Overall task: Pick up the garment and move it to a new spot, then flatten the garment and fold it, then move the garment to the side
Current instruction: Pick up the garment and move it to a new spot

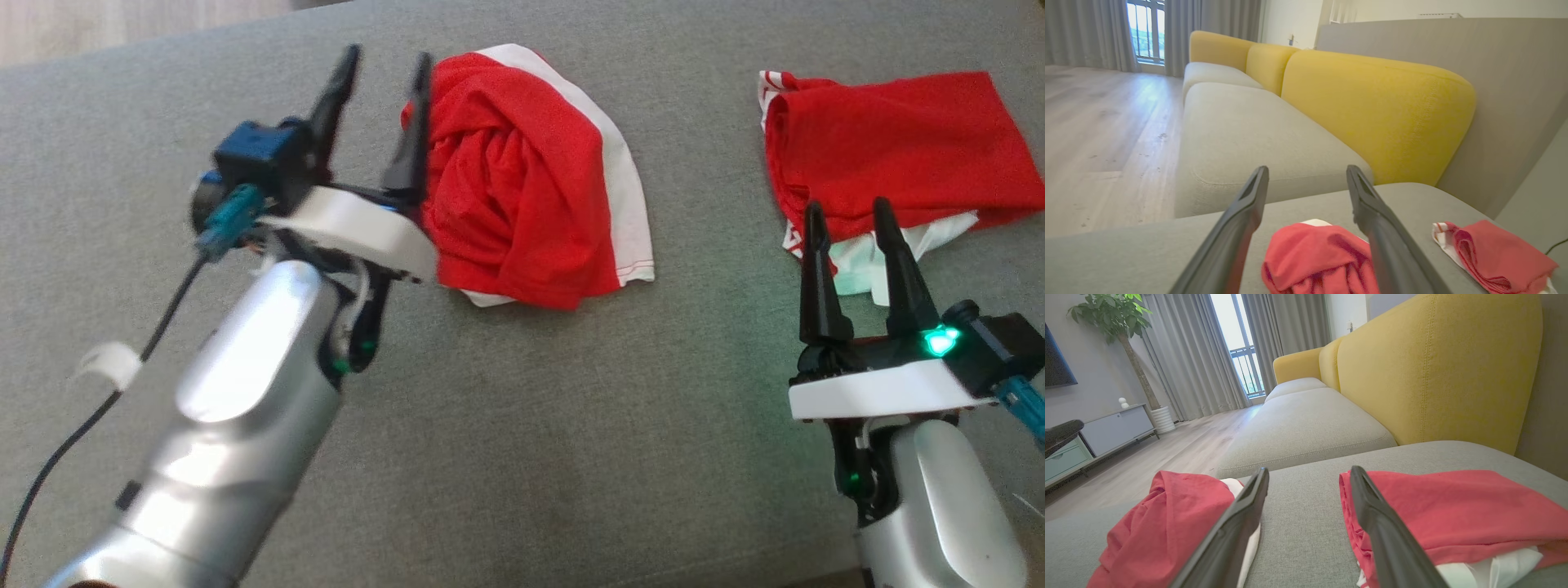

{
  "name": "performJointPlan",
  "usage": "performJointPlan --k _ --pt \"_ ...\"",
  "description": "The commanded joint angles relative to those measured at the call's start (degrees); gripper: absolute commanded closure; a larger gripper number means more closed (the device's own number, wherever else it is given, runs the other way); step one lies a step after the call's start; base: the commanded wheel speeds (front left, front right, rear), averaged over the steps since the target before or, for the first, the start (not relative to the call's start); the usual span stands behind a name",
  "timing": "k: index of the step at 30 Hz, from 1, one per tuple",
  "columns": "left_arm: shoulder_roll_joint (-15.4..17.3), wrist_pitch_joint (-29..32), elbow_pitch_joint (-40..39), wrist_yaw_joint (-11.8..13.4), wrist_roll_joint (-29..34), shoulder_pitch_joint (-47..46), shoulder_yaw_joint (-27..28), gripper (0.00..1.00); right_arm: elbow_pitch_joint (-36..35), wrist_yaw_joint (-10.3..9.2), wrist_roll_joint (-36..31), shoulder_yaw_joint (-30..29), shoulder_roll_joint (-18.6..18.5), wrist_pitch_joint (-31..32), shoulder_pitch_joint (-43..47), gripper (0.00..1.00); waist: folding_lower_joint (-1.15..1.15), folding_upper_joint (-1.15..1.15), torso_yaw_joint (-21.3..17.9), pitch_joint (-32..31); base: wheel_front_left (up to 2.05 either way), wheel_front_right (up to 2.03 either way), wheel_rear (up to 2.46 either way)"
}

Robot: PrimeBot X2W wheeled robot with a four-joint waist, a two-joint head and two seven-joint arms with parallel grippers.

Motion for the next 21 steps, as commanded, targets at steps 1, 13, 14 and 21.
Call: performJointPlan --k 1,13,14,21 --pt "1.86 -0.66 -1.59 0.11 0.02 -1.92 2.45 0.00 -1.74 0.39 0.30 1.25 -0.14 -0.63 -1.62 0.00 -0.01 0.00 0.31 -0.16 0.00 0.00 0.00" --pt "6.90 -8.24 -3.74 -4.15 -0.21 13.64 8.26 0.00 -1.55 0.39 -1.69 -0.04 -0.14 -0.65 0.97 0.00 -0.01 0.00 7.94 -5.01 0.00 0.00 0.00" --pt "6.42 -8.27 -5.25 -4.57 0.55 15.59 8.94 0.00 -1.47 0.39 -1.78 -0.13 -0.14 -0.53 1.34 0.00 -0.01 0.00 8.56 -5.38 0.00 0.00 0.00" --pt "1.99 -8.31 -11.71 -4.96 7.64 27.43 15.78 0.00 -1.33 0.39 -2.05 -0.06 -0.14 0.25 3.24 0.00 -0.01 0.00 12.03 -6.85 0.00 0.00 0.00"
